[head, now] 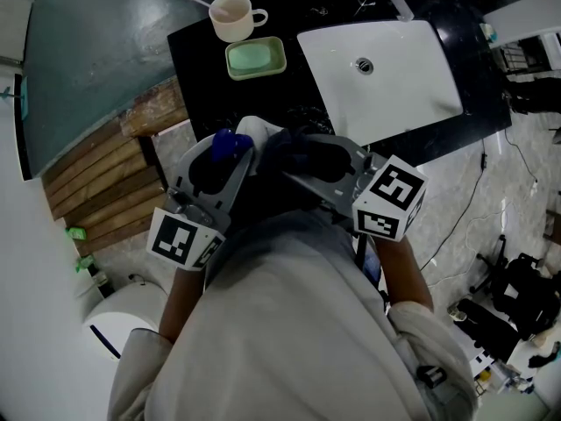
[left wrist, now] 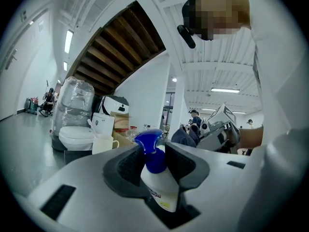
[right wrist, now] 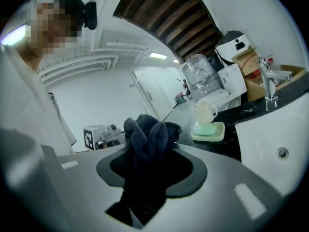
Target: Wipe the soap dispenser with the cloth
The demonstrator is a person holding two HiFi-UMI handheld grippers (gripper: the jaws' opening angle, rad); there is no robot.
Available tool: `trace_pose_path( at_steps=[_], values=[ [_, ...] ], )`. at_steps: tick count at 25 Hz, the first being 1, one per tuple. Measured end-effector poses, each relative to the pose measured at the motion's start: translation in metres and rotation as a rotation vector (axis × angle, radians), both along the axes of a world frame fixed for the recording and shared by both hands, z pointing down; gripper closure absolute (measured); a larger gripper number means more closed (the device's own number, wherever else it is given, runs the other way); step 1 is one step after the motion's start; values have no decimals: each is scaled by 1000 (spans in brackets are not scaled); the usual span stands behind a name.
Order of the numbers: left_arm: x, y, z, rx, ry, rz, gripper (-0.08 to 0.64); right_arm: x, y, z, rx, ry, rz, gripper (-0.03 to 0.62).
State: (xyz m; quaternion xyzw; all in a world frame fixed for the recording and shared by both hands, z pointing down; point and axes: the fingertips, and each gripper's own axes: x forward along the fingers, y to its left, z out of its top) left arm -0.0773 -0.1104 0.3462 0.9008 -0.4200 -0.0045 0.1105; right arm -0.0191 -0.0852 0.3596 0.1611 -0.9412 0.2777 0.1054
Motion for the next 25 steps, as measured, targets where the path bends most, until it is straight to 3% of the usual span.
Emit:
trace_pose_path(
  at_steps=[17, 25],
  values=[
    [23, 8, -4, 31, -128, 84, 431, 9, -14, -24, 19, -111, 59, 443],
    [35, 6, -8, 29, -117, 94, 431, 20, -24, -27, 34, -136, 106, 442]
  ],
)
